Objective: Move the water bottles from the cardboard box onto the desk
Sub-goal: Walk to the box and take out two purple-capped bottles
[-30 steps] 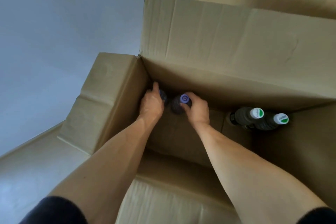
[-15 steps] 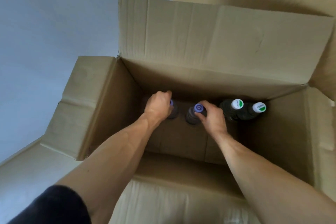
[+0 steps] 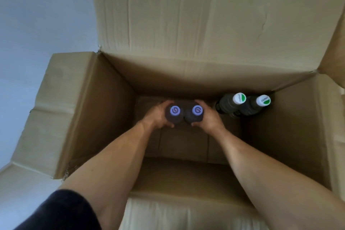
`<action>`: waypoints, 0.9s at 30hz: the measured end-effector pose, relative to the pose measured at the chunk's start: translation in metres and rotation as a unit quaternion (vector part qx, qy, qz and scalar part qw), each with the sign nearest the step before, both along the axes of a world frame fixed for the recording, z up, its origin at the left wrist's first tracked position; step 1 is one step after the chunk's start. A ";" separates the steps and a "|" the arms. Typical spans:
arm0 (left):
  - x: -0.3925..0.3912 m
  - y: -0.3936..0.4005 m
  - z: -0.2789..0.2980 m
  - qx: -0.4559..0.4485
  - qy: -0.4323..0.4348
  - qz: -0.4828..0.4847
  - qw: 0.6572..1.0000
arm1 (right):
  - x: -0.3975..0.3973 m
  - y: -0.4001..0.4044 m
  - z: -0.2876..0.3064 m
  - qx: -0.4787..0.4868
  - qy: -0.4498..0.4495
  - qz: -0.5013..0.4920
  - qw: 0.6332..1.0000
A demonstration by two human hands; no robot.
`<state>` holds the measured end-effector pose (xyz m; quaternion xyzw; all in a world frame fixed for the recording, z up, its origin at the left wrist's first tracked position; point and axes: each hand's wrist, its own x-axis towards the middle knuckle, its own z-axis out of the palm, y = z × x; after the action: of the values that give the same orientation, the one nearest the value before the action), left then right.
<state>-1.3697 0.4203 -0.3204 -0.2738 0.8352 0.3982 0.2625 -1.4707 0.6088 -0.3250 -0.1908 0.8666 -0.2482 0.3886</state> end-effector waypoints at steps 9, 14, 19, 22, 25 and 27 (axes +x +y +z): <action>-0.012 -0.007 -0.011 0.055 0.020 0.018 0.998 | -0.006 0.014 -0.011 -0.035 -0.012 -0.079 0.996; -0.014 -0.009 0.029 0.150 0.013 0.049 0.987 | -0.006 0.033 0.009 -0.100 -0.164 -0.167 0.967; 0.001 -0.001 0.081 0.305 0.027 0.138 0.942 | 0.013 0.049 0.050 -0.199 -0.253 -0.248 0.914; 0.009 0.012 0.109 0.386 0.032 0.198 0.900 | 0.022 0.052 0.084 -0.247 -0.289 -0.302 0.874; 0.016 0.028 0.134 0.436 0.058 0.248 0.863 | 0.030 0.053 0.119 -0.293 -0.307 -0.332 0.843; 0.020 0.036 0.151 0.448 0.080 0.255 0.853 | 0.034 0.052 0.141 -0.322 -0.319 -0.323 0.831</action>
<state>-1.3501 0.4559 -0.1696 -0.2972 0.4853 0.8027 0.1786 -1.4372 0.6606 -0.1835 0.0753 0.5778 -0.6715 0.4578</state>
